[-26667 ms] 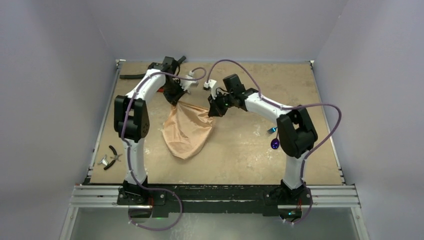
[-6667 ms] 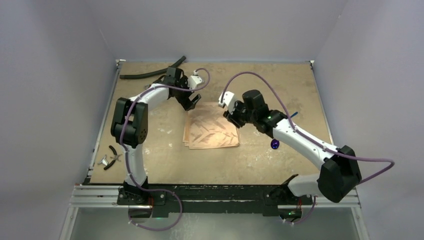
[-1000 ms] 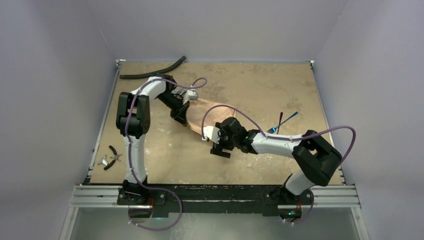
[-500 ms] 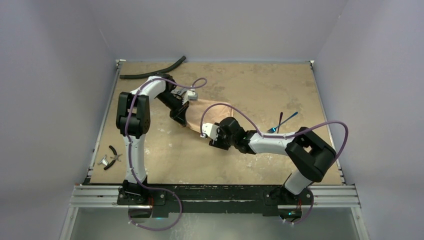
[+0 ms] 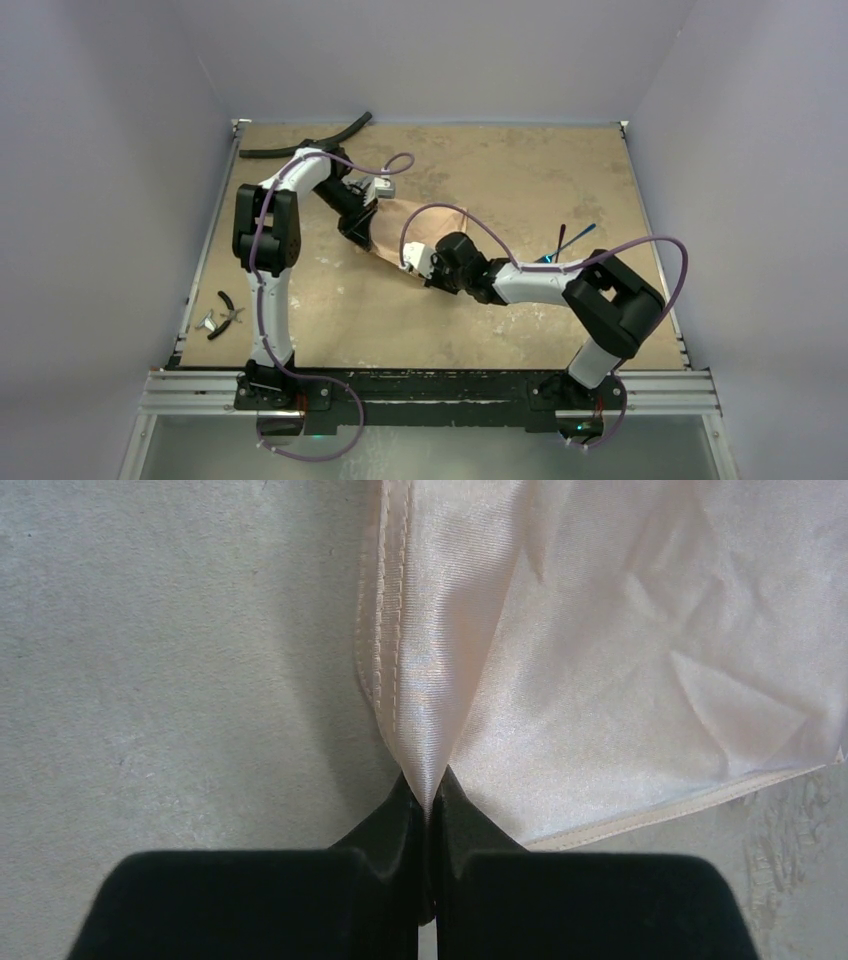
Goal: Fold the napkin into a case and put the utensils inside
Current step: Pick up the lower triangle-folded napkin from the center of the board, then fold the lower triangle-folded napkin at the center of the board.
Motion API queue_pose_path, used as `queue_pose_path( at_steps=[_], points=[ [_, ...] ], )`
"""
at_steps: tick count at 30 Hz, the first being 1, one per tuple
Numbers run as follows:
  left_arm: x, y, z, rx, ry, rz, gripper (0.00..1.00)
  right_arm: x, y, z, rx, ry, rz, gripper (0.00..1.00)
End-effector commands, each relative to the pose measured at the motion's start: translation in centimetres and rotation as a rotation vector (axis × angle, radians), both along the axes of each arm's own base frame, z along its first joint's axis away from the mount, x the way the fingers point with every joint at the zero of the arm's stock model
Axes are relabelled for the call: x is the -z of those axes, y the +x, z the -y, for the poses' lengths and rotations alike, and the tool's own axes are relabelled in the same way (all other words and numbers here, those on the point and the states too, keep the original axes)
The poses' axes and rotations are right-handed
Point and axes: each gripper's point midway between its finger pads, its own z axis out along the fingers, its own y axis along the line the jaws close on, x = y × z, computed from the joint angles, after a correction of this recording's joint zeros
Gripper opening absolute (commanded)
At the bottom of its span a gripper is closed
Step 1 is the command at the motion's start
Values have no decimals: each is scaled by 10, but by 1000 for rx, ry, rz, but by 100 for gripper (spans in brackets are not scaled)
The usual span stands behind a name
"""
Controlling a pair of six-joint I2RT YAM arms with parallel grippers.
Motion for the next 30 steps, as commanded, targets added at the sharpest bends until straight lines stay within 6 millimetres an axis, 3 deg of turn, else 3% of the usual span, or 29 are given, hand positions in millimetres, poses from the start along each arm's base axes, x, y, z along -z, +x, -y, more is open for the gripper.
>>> queue_pose_path(
  at_steps=[1, 3, 7, 9, 11, 13, 17, 21, 24, 30],
  points=[
    [-12, -2, -6, 25, -4, 26, 31, -12, 5, -7, 19, 55, -28, 0],
    [-19, 0, -9, 22, -17, 58, 55, -13, 4, -7, 20, 63, -39, 0],
    [-45, 16, -4, -13, -71, 122, 70, -14, 2, -10, 17, 83, -64, 0],
    [-57, 27, 3, -26, -109, 154, 73, -16, -1, -12, 9, 102, -75, 0],
    [-62, 40, 13, -60, -140, 175, 83, -18, -2, -14, 5, 118, -85, 0],
    [-62, 69, 29, -141, -161, 234, 84, -18, -5, -17, -5, 128, -105, 0],
    [-57, 107, 63, -233, -193, 407, 84, -21, -10, -19, -26, 146, -143, 0],
    [-34, 125, 93, -258, -165, 456, 82, -22, -16, -19, -47, 157, -193, 0],
    [-23, 138, 102, -274, -159, 442, 77, -25, -16, -16, -49, 172, -217, 0],
    [2, 132, 108, -200, -110, 453, 72, -31, -10, -11, -48, 219, -263, 0]
  ],
)
